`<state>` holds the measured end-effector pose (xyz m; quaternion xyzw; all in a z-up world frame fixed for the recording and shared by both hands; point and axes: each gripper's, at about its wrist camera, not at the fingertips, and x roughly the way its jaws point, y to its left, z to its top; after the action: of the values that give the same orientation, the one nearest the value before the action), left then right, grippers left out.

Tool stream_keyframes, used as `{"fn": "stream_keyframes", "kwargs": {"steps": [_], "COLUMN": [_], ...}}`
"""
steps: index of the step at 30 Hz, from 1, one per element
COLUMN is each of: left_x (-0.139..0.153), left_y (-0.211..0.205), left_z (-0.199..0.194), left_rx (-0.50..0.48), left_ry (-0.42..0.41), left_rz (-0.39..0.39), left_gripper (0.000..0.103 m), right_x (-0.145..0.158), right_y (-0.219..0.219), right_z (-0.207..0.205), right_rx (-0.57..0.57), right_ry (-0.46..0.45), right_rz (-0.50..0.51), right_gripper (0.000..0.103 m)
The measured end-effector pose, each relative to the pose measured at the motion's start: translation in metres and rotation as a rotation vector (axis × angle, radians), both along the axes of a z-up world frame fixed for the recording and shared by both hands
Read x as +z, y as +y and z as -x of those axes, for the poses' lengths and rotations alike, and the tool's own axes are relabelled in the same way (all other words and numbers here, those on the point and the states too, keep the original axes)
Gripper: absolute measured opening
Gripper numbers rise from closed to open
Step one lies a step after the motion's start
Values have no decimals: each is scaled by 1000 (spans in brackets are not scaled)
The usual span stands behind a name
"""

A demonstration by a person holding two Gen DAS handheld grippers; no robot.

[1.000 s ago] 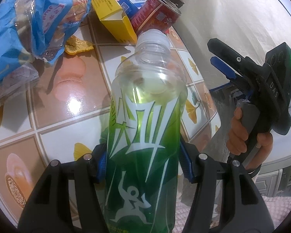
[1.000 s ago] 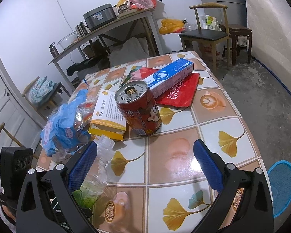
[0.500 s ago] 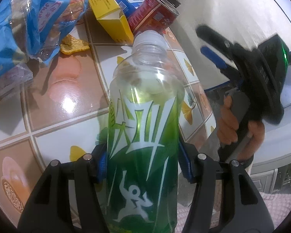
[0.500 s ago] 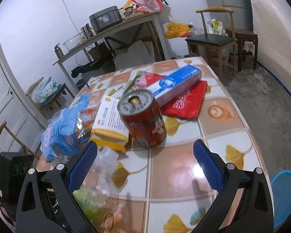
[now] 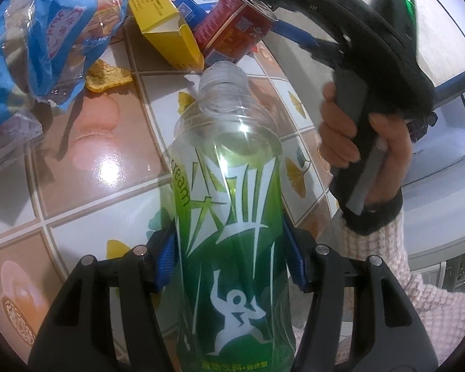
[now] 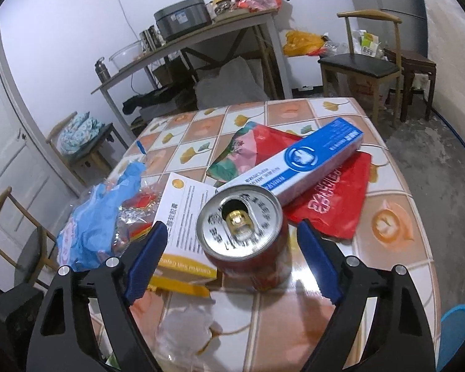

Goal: Collect trash
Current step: 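Grasp the red drink can with the right gripper while the left gripper holds the bottle, then lift the red can with the right gripper while the left gripper holds the bottle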

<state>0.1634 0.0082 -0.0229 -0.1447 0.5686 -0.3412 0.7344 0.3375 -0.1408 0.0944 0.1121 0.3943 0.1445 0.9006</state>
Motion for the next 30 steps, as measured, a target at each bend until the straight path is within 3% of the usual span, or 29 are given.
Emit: {"fn": "stream_keyframes", "kwargs": {"steps": [15, 22, 24, 30], "left_x": [-3, -2, -1, 0], "left_y": [6, 7, 6, 4], "left_z": [-7, -7, -7, -4], "left_rx": [-1, 1, 1, -1], "left_ry": [-3, -1, -2, -8], "left_rz": [23, 33, 33, 24], "left_gripper": [55, 55, 55, 55], "right_x": [-21, -30, -30, -29], "right_y": [9, 8, 8, 8], "right_z": [-24, -29, -28, -24], "right_rx": [-11, -19, -15, -25], "right_ry": [62, 78, 78, 77], "right_rz": [117, 107, 94, 96], "right_gripper": [77, 77, 69, 69]}}
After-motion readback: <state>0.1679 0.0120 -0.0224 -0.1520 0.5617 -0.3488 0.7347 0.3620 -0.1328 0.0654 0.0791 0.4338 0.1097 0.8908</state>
